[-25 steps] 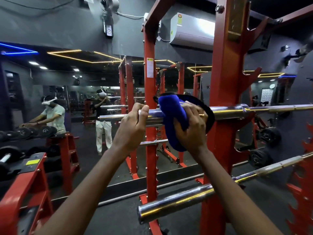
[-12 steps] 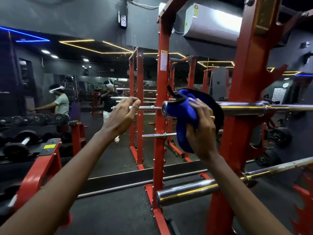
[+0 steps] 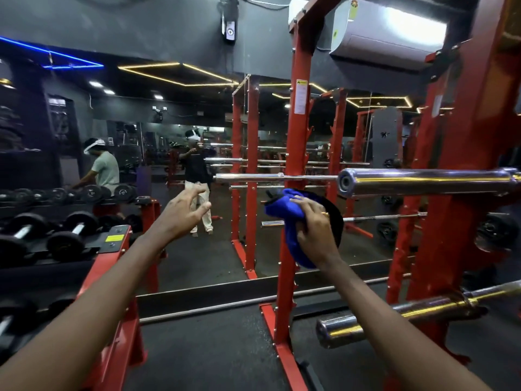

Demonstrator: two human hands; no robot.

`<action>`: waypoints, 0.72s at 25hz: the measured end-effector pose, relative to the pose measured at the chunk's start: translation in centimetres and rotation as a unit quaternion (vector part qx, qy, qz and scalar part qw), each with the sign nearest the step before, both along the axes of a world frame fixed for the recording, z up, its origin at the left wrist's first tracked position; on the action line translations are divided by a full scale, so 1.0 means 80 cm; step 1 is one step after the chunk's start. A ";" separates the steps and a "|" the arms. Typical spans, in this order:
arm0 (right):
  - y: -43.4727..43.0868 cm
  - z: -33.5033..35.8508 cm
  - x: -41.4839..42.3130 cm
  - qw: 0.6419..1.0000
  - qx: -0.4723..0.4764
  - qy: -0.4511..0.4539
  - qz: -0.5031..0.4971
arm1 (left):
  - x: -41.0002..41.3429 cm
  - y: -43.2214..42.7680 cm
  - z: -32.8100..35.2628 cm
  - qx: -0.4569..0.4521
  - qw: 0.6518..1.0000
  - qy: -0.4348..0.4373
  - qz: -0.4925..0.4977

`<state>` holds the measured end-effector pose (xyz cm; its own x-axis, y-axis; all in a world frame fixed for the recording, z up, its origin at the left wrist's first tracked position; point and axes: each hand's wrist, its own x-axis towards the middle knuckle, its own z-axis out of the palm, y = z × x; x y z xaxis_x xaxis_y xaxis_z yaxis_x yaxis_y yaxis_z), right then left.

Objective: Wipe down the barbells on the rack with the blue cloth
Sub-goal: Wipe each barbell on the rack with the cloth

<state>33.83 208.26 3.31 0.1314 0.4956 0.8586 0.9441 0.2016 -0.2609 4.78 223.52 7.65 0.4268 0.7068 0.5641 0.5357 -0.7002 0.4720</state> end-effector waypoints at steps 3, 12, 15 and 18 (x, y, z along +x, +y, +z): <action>0.046 0.011 0.012 0.995 -0.068 0.066 -0.025 | -0.018 0.031 -0.008 -0.015 1.000 0.006 0.015; 0.182 0.020 0.067 0.985 -0.075 0.157 -0.014 | 0.014 0.144 -0.014 -0.032 0.999 0.008 0.018; 0.218 0.021 0.096 0.983 -0.088 0.159 -0.024 | 0.038 0.177 -0.025 -0.037 0.999 0.023 0.015; 0.252 0.014 0.127 0.977 -0.094 0.184 -0.044 | 0.068 0.220 -0.041 -0.043 0.998 0.038 0.011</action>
<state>43.96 228.40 4.46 0.4644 0.6132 0.6390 0.7904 0.0386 -0.6114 10.21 241.12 4.38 0.4504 0.7602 0.4682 0.5865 -0.6473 0.4868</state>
